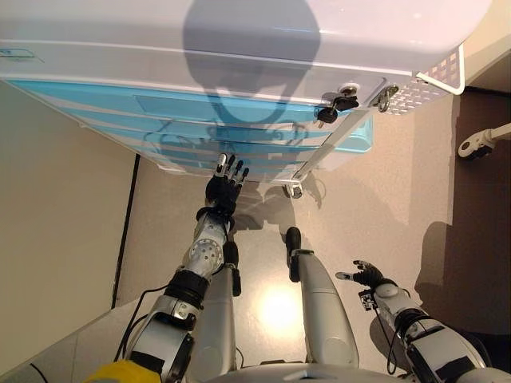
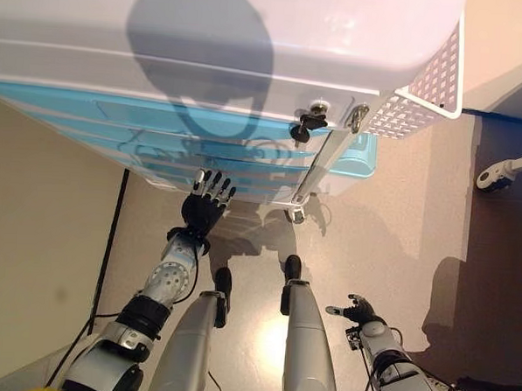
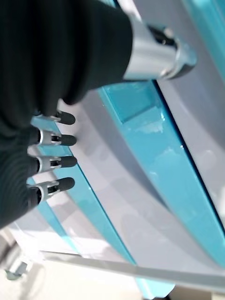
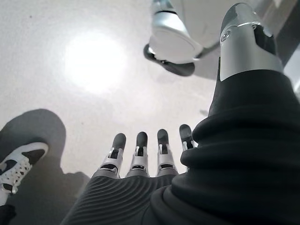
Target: Open the drawer and pick up the medicine
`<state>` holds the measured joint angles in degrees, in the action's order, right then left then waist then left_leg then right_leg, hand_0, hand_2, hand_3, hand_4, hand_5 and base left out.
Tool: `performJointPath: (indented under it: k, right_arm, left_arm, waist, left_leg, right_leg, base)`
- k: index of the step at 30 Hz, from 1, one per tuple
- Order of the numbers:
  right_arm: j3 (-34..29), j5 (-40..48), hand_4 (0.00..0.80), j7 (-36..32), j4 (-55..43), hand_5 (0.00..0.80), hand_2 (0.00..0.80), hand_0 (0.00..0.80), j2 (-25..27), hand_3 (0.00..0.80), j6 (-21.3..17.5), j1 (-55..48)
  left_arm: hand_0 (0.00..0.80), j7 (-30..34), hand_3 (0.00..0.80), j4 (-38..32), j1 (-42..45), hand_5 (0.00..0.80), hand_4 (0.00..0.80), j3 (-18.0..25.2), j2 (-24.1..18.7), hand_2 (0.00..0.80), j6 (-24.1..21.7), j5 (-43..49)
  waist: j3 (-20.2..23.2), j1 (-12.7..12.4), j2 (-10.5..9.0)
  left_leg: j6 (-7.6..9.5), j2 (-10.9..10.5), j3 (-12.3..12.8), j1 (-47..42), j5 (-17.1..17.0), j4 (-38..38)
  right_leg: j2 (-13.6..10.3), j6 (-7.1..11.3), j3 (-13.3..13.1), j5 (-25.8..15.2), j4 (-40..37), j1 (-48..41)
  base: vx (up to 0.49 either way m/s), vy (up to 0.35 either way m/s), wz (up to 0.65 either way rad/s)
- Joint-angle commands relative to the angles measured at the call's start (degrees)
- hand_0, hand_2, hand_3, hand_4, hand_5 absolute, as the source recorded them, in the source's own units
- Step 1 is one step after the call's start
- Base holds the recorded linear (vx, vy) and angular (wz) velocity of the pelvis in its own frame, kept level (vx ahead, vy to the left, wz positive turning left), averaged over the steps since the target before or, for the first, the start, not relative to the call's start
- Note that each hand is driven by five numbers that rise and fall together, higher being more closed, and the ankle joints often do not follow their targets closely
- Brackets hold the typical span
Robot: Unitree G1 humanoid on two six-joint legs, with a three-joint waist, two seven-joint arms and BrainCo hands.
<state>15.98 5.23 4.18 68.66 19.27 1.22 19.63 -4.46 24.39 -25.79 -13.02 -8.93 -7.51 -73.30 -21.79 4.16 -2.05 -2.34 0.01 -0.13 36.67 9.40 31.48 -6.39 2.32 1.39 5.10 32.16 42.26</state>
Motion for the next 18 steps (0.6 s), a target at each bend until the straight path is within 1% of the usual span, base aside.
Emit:
performJointPath:
  k: [1, 6, 8, 14, 15, 18]
  right_arm:
    - [2.1, 2.0, 0.0, -0.1, 0.2, 0.0, 0.0, 0.0, 2.3, 0.0, -0.7, -2.6]
    - [3.3, 2.4, 0.0, -0.5, 0.7, 0.0, 0.0, 0.0, 2.4, 0.0, -1.2, -1.8]
    - [3.6, 2.5, 0.0, -0.8, 0.8, 0.0, 0.0, 0.0, 2.6, 0.0, -1.3, -1.7]
    - [4.2, 2.1, 0.0, -1.5, 1.7, 0.0, 0.0, 0.0, 2.8, 0.0, -1.6, -1.7]
    - [4.4, 1.9, 0.0, -1.5, 1.9, 0.0, 0.0, 0.0, 2.8, 0.0, -1.8, -1.5]
    - [4.3, 1.9, 0.0, -1.5, 2.1, 0.0, 0.0, 0.0, 2.7, 0.0, -1.9, -1.2]
  left_arm:
    - [0.0, 2.3, 0.0, -4.7, -4.5, 0.0, 0.0, 0.1, -0.8, 0.0, -2.7, -0.3]
    - [0.0, 1.8, 0.0, -0.6, -11.6, 0.0, 0.0, 1.1, -3.2, 0.0, -3.6, -0.2]
    - [0.0, 1.7, 0.0, 0.0, -14.3, 0.0, 0.0, 1.6, -5.3, 0.0, -4.3, 0.9]
    - [0.0, 1.5, 0.0, -0.7, -16.8, 0.0, 0.0, 3.9, -9.0, 0.0, -6.4, 3.9]
    - [0.0, 0.7, 0.0, -0.2, -17.6, 0.0, 0.0, 4.7, -10.0, 0.0, -7.4, 5.0]
    - [0.0, -0.2, 0.0, 0.6, -18.1, 0.0, 0.0, 5.4, -10.5, 0.0, -8.5, 5.4]
  waist:
    - [4.1, 0.7, -0.18]
    - [4.3, 1.4, -0.64]
    - [4.5, 1.6, -0.81]
    - [5.3, 1.4, -1.07]
    - [5.3, 1.1, -1.22]
    - [5.4, 1.0, -1.4]
  left_leg:
    - [1.87, -1.5, 0.8, 1.8, 2.3, 1.6]
    - [1.9, -0.9, 0.8, 4.1, 2.7, 2.4]
    - [2.06, -0.8, 0.9, 5.1, 2.8, 2.5]
    - [2.39, -0.7, 0.5, 7.0, 2.7, 2.3]
    - [2.44, -0.8, 0.3, 7.0, 1.7, 0.6]
    - [2.28, -1.0, -0.1, 7.0, 1.1, -0.5]
  right_leg:
    - [-0.6, 2.52, -0.4, 5.2, 2.2, -2.8]
    - [-0.2, 2.84, -0.5, 4.8, 1.8, -0.8]
    - [0.2, 3.04, -0.5, 4.5, 1.5, 0.1]
    - [0.5, 3.45, -0.1, 3.8, 0.3, 1.4]
    - [0.5, 3.77, 0.3, 3.2, -0.5, 1.8]
    - [0.4, 4.09, 0.6, 2.7, -1.3, 1.7]
  base:
    - [0.019, 0.002, 0.05]
    - [0.029, 0.004, 0.05]
    - [0.016, 0.005, -0.02]
    - [0.031, 0.013, -0.05]
    - [0.007, 0.01, -0.04]
    - [0.0, 0.002, -0.01]
